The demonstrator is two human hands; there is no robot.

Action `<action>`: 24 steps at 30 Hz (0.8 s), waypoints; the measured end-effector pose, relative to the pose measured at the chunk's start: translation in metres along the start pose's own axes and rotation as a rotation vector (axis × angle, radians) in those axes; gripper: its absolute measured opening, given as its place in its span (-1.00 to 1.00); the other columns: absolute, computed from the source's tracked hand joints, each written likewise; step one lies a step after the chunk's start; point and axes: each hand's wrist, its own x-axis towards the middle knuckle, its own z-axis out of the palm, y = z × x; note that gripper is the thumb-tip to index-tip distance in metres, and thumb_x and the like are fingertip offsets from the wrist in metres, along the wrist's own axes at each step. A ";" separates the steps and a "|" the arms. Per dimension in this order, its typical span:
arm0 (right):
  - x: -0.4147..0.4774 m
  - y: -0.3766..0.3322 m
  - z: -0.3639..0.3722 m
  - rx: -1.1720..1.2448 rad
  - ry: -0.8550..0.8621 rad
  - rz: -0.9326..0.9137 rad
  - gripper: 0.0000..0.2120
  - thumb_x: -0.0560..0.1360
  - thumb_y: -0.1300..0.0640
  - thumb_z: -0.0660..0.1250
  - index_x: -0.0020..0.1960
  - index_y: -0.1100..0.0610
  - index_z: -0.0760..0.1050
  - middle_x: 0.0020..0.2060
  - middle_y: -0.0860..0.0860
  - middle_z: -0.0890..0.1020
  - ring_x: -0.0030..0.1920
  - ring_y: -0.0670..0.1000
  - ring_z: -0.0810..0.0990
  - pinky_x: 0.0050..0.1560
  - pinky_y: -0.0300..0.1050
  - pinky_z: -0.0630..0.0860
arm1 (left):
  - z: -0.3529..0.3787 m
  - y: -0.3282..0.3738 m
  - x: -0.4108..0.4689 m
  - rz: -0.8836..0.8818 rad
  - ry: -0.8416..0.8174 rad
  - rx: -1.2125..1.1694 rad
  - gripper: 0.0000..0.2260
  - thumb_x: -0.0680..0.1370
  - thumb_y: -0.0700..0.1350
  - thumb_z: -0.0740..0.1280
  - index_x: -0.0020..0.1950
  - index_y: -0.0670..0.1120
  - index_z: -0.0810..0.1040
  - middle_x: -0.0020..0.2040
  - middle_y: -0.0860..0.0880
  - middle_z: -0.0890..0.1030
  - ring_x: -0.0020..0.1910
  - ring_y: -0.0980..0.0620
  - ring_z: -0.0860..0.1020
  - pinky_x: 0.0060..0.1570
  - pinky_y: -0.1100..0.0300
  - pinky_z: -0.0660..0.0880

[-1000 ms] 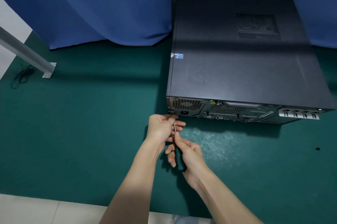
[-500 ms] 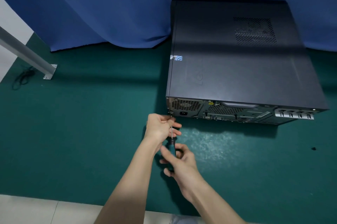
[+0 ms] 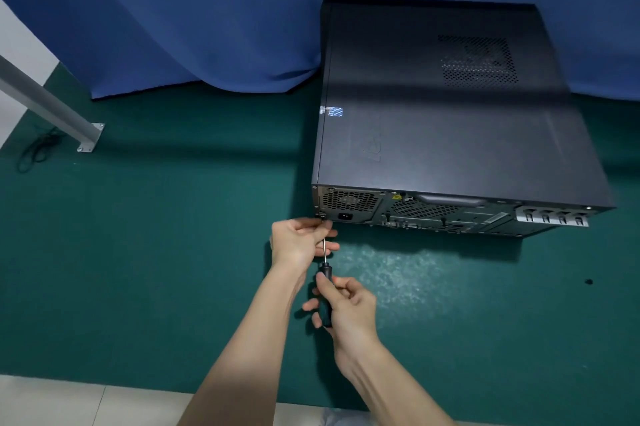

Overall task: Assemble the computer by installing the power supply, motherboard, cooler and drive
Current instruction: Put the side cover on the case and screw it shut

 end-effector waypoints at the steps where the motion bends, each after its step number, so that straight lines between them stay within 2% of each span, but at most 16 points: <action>1: 0.000 0.000 -0.001 0.021 -0.025 0.028 -0.90 0.52 0.27 0.37 -0.07 0.29 0.46 -0.28 0.20 0.56 -0.46 0.07 0.58 -0.55 -0.18 0.34 | 0.000 0.001 0.001 0.007 0.008 0.006 -0.88 0.45 -0.26 0.46 -0.10 -0.25 0.56 -0.33 -0.12 0.67 -0.47 -0.05 0.63 -0.50 0.26 0.51; 3: 0.001 0.002 -0.001 -0.016 -0.033 0.034 -0.84 0.54 0.21 0.35 0.02 0.32 0.48 -0.28 0.17 0.59 -0.43 0.07 0.60 -0.53 -0.18 0.36 | 0.000 0.003 0.003 0.026 0.030 0.025 -0.85 0.42 -0.27 0.49 -0.10 -0.28 0.56 -0.33 -0.14 0.67 -0.46 -0.07 0.63 -0.49 0.25 0.52; 5: 0.002 0.006 0.002 -0.069 0.023 -0.023 -0.76 0.52 0.19 0.38 0.09 0.29 0.43 -0.24 0.19 0.58 -0.46 0.04 0.58 -0.55 -0.21 0.29 | 0.001 0.004 0.003 0.036 0.042 0.019 -0.83 0.41 -0.27 0.50 -0.10 -0.29 0.56 -0.32 -0.17 0.67 -0.46 -0.07 0.63 -0.48 0.24 0.53; 7: 0.005 0.007 0.003 -0.083 0.079 -0.074 -0.77 0.50 0.22 0.41 0.00 0.27 0.37 -0.24 0.21 0.56 -0.51 0.03 0.57 -0.59 -0.24 0.23 | 0.001 0.002 0.001 0.016 0.026 -0.017 -0.84 0.44 -0.26 0.48 -0.08 -0.29 0.56 -0.32 -0.16 0.67 -0.44 -0.06 0.64 -0.46 0.25 0.53; 9: 0.004 0.003 0.002 -0.004 0.038 -0.033 -0.81 0.50 0.23 0.40 -0.09 0.25 0.38 -0.33 0.18 0.57 -0.52 0.04 0.56 -0.61 -0.27 0.19 | -0.004 0.001 -0.002 -0.048 -0.077 -0.033 -0.87 0.52 -0.22 0.39 -0.04 -0.29 0.55 -0.27 -0.15 0.69 -0.37 -0.06 0.66 -0.40 0.25 0.56; 12: 0.000 -0.006 -0.003 0.105 -0.084 0.113 -0.83 0.50 0.17 0.40 -0.04 0.25 0.47 -0.30 0.16 0.62 -0.43 0.07 0.60 -0.60 -0.26 0.23 | -0.010 0.000 -0.006 -0.133 -0.248 -0.034 -0.84 0.59 -0.19 0.30 0.00 -0.30 0.55 -0.19 -0.18 0.69 -0.28 -0.08 0.68 -0.35 0.24 0.58; 15: 0.000 -0.005 -0.002 -0.075 -0.056 0.058 -0.72 0.47 0.16 0.45 0.10 0.19 0.45 -0.16 0.19 0.61 -0.40 0.10 0.64 -0.57 -0.23 0.26 | -0.005 0.002 -0.007 -0.077 -0.181 0.037 -0.85 0.58 -0.22 0.31 -0.04 -0.31 0.55 -0.31 -0.15 0.68 -0.43 -0.02 0.64 -0.44 0.24 0.55; 16: 0.002 -0.003 -0.001 -0.150 -0.005 0.007 -0.70 0.46 0.18 0.47 0.08 0.20 0.41 -0.13 0.21 0.58 -0.43 0.09 0.63 -0.57 -0.23 0.26 | -0.002 0.003 -0.008 -0.058 -0.164 0.059 -0.85 0.58 -0.22 0.31 -0.04 -0.32 0.55 -0.34 -0.14 0.68 -0.45 0.00 0.62 -0.45 0.25 0.55; 18: 0.006 0.000 -0.002 -0.189 0.064 -0.051 -0.77 0.48 0.23 0.44 -0.02 0.25 0.38 -0.17 0.22 0.51 -0.51 0.06 0.59 -0.58 -0.24 0.22 | -0.001 0.004 -0.009 -0.053 -0.174 0.060 -0.82 0.58 -0.20 0.30 0.00 -0.33 0.55 -0.32 -0.13 0.68 -0.43 0.00 0.63 -0.39 0.24 0.57; 20: 0.005 -0.004 -0.005 -0.031 0.008 0.020 -0.83 0.49 0.27 0.41 -0.08 0.28 0.42 -0.29 0.18 0.52 -0.53 0.03 0.55 -0.61 -0.27 0.19 | -0.009 0.006 -0.009 -0.097 -0.262 0.056 -0.78 0.59 -0.16 0.30 0.10 -0.32 0.54 -0.21 -0.15 0.70 -0.30 -0.04 0.66 -0.20 0.18 0.61; 22: 0.005 -0.009 -0.009 0.120 -0.100 0.155 -0.85 0.45 0.25 0.44 -0.08 0.28 0.50 -0.36 0.14 0.55 -0.49 0.01 0.53 -0.60 -0.26 0.24 | -0.024 0.007 -0.009 -0.183 -0.452 0.045 -0.74 0.57 -0.16 0.31 0.21 -0.24 0.50 -0.03 -0.20 0.68 -0.08 -0.10 0.67 -0.07 0.13 0.60; 24: 0.006 -0.014 -0.010 0.188 -0.201 0.252 -0.87 0.41 0.25 0.42 -0.07 0.26 0.54 -0.35 0.14 0.54 -0.45 0.00 0.51 -0.61 -0.26 0.25 | -0.035 0.009 -0.012 -0.258 -0.618 0.014 -0.71 0.56 -0.26 0.29 0.28 -0.21 0.45 0.06 -0.25 0.64 0.03 -0.15 0.65 -0.23 0.20 0.57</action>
